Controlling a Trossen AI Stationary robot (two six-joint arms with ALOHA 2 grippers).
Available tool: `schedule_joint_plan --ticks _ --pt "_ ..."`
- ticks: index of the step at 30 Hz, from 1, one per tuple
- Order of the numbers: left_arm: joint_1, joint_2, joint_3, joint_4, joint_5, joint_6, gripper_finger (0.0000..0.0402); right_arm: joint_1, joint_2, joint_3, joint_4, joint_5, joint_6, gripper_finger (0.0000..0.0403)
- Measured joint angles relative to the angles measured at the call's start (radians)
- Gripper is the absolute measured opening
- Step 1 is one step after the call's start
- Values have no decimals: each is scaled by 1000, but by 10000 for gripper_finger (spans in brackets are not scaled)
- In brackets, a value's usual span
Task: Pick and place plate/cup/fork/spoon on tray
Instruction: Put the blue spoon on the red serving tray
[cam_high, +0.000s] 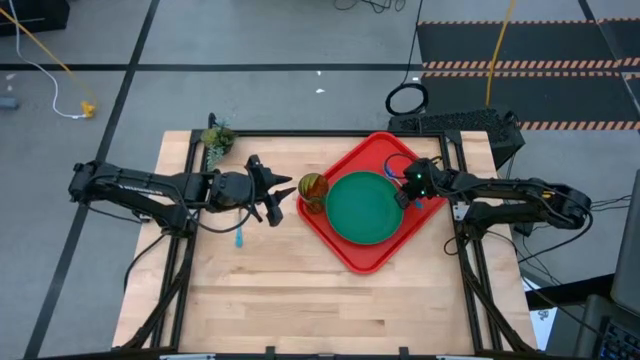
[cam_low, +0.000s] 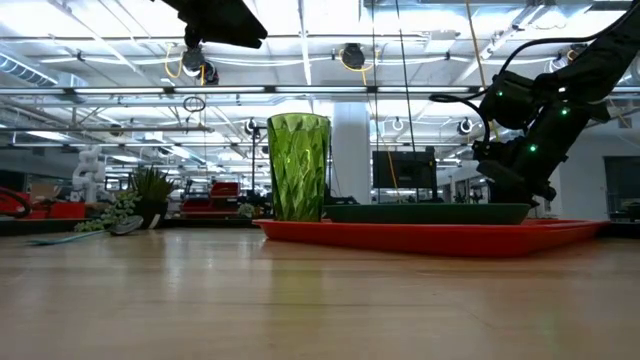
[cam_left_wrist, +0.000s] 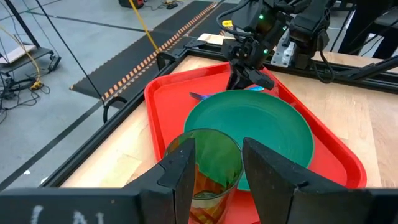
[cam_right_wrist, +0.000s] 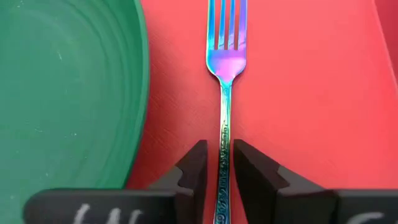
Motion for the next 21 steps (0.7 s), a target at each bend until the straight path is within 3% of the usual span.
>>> schedule_joint_plan --ticks 8,21 --pt "0 0 0 0 0 0 136 0 -44 0 -1 30 -8 114" --pt "-1 0 0 -6 37 0 136 50 -317 12 -56 -4 13 116"
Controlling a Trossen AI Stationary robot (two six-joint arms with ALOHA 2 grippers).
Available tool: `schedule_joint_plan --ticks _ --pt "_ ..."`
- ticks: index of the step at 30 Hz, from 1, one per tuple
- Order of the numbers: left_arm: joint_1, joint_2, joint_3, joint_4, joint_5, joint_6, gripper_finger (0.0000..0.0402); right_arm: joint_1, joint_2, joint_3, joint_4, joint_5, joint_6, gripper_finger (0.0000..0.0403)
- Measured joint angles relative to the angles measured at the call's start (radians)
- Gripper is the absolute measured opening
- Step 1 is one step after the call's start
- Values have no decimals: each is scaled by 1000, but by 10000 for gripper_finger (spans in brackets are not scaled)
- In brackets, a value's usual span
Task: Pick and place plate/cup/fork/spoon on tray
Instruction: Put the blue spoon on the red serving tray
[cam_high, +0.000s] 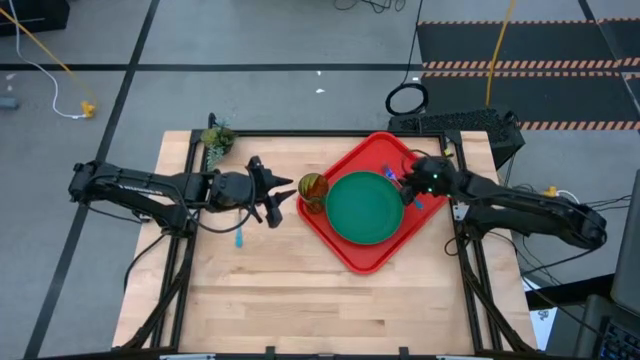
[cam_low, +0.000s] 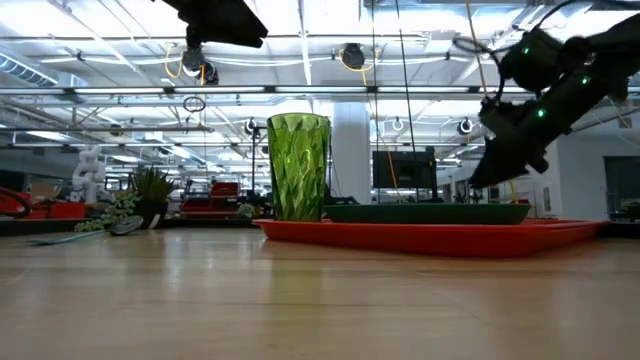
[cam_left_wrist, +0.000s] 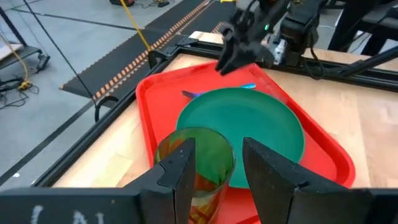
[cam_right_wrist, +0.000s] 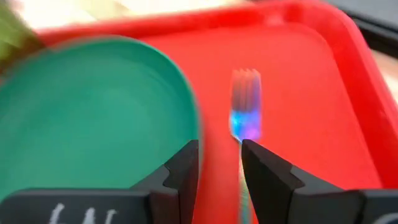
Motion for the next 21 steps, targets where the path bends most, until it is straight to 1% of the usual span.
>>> schedule_joint_plan --ticks 4,8,12,15,21 --pt "0 0 0 -60 -17 -46 136 65 -63 47 -8 -24 35 116" --pt "1 -2 0 -209 -67 -142 136 156 -86 93 -12 -20 58 116" --pt "16 -9 0 -424 -151 -362 136 233 -85 126 -11 22 66 116" --pt "35 -7 0 -580 -153 -533 136 271 -85 140 -7 66 66 116" --pt "26 58 1 -880 -142 -866 136 303 -70 142 57 86 66 116"
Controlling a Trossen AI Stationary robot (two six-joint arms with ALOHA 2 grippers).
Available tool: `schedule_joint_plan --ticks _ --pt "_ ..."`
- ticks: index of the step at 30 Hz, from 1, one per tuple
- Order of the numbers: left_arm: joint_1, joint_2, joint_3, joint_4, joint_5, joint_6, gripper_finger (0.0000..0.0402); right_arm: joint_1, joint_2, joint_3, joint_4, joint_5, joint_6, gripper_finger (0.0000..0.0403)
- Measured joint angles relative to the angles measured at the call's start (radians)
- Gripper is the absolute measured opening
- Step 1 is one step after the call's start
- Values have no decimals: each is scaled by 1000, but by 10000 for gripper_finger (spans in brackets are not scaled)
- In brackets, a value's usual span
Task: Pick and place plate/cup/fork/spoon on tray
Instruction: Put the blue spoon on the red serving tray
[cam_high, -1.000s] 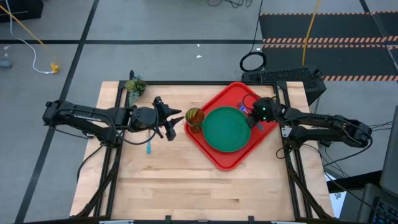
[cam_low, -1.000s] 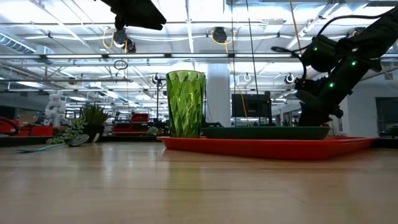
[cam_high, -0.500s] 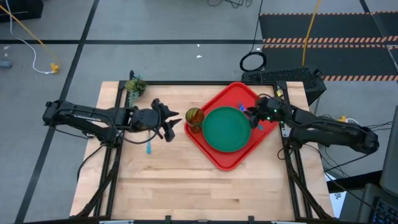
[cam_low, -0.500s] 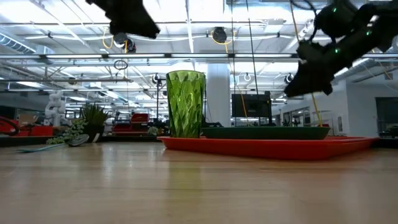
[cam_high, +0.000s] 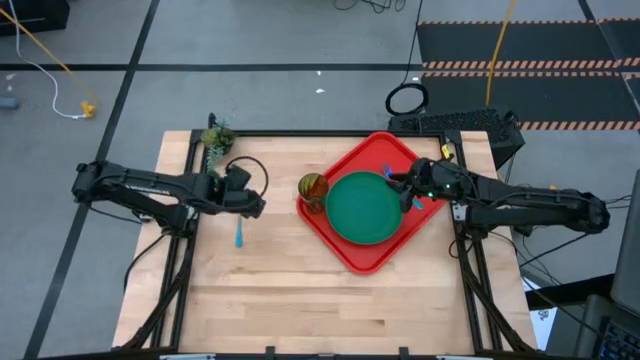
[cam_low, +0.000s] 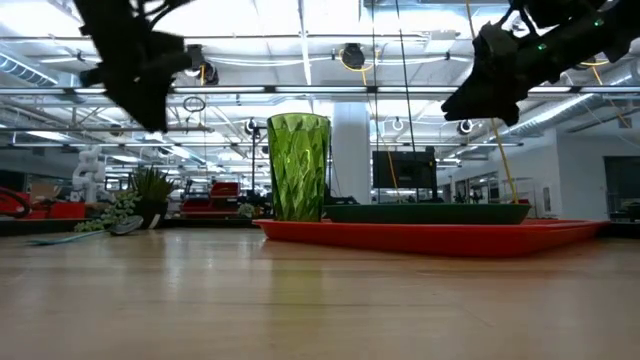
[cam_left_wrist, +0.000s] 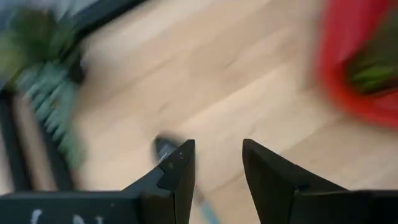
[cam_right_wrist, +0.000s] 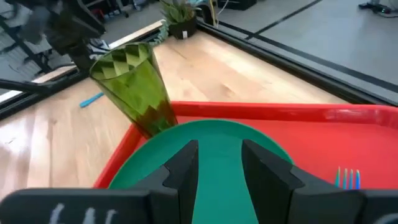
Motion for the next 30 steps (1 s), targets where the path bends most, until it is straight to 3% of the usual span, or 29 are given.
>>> schedule_joint_plan --ticks 4,13,22,30 --pt "-1 66 0 -122 24 -159 136 17 32 0 45 0 0 116" --pt "-1 221 -24 -108 100 -257 136 46 60 0 104 -30 -29 116" --pt "-1 270 -178 57 284 -388 136 52 59 0 93 -59 -87 116" --pt "3 270 -268 147 298 -414 136 53 55 0 98 -88 -114 116"
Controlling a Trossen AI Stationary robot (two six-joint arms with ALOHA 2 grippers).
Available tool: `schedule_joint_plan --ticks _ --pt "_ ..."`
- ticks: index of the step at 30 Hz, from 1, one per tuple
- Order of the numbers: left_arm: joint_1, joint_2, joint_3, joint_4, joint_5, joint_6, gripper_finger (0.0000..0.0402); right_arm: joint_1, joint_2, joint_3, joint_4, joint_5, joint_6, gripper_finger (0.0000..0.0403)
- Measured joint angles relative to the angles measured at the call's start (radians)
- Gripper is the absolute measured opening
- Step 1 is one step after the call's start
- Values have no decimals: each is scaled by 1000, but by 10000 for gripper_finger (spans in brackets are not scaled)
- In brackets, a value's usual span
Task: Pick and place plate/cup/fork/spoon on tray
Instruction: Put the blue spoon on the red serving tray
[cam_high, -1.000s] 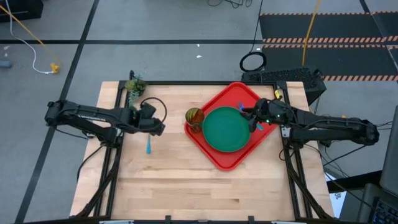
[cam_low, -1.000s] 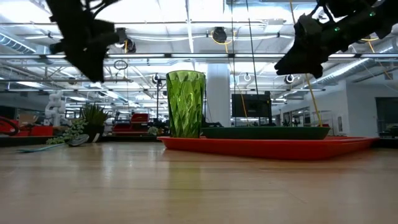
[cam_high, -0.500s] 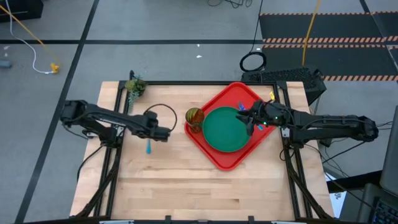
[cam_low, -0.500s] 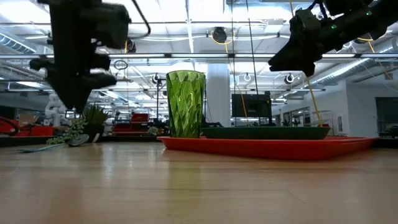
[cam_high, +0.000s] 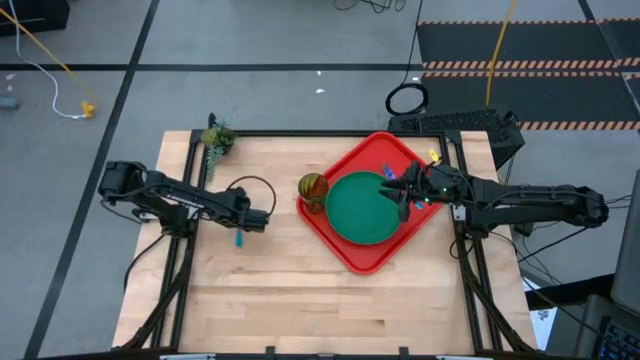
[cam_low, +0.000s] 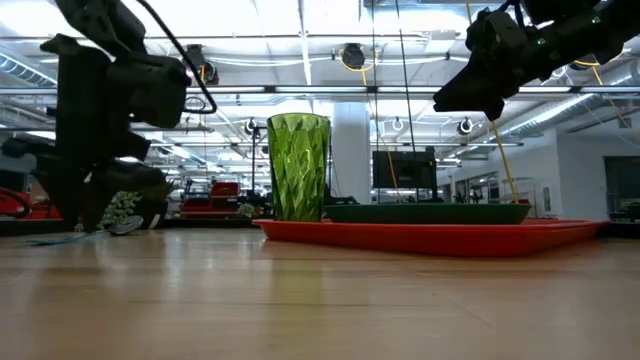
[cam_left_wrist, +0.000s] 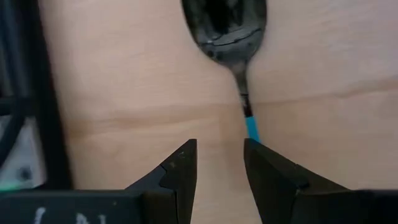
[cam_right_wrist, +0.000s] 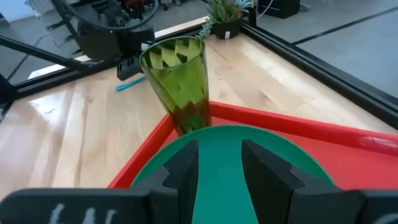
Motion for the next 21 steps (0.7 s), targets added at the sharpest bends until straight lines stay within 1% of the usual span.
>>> schedule_joint_plan --ticks 4,6,15,18,21 --pt "-1 -3 -41 103 -21 16 136 0 0 0 18 5 -3 116" --pt "-2 -4 -53 128 -32 18 136 0 0 0 33 5 -3 116" --pt "-11 -4 -36 127 -17 1 136 0 0 0 73 8 -26 116" --pt "-21 -8 -10 120 17 46 136 0 0 0 73 8 -29 116" --pt "-21 -14 13 18 75 129 136 0 0 0 73 8 -29 116"
